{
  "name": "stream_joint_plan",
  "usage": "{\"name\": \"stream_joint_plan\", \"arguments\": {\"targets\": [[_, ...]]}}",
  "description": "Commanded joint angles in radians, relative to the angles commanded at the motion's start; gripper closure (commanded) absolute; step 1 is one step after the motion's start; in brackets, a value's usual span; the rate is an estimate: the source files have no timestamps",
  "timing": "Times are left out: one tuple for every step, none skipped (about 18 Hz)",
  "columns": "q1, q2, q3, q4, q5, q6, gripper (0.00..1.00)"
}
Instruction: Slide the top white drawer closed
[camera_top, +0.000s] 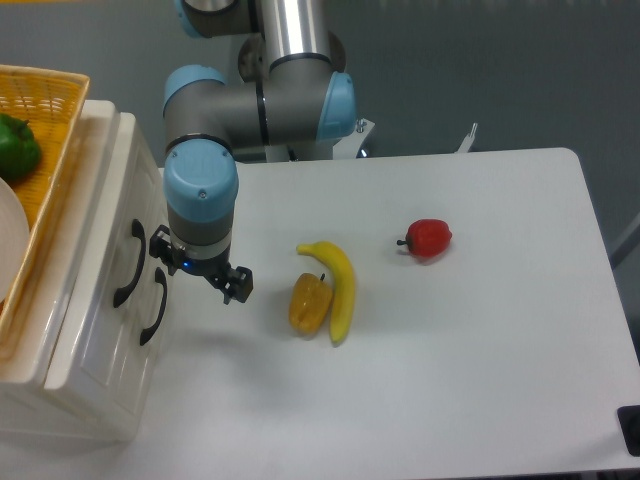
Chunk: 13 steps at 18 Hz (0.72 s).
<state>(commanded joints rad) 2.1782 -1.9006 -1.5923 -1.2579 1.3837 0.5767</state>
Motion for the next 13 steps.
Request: {"name": "stream_joint_plan", "arguments": {"targets": [[0.017, 0.002, 0.000, 0.000, 0.000, 0.003, 0.00], [0.032, 0.003, 0.000, 0.002, 0.002, 0.009, 0.00], [0.044, 0.003, 0.002, 0.002, 0.005, 0.023, 0.00], [0.058, 0.008, 0.005, 0.002, 0.017, 0.040, 0.00], [0.074, 0.017, 0.009, 0.002, 0.028, 0.058, 0.00], [0.095, 0.023, 0.011, 0.002, 0.029, 0.077, 0.00], [0.118, 0.025, 0.015, 0.002, 0.029, 0.096, 0.00], [0.138, 0.025, 0.020, 0.002, 0.029, 0.126, 0.00], [0.159, 0.029, 0.023, 0.002, 0.037, 0.153, 0.00], [0.179, 0.031, 0.025, -0.001, 0.050, 0.173, 0.00], [0.196, 0.032, 0.026, 0.000, 0.060, 0.189, 0.00], [0.206, 0.032, 0.029, 0.000, 0.072, 0.207, 0.00], [0.212, 0.031, 0.031, 0.000, 0.093, 0.238, 0.00]]}}
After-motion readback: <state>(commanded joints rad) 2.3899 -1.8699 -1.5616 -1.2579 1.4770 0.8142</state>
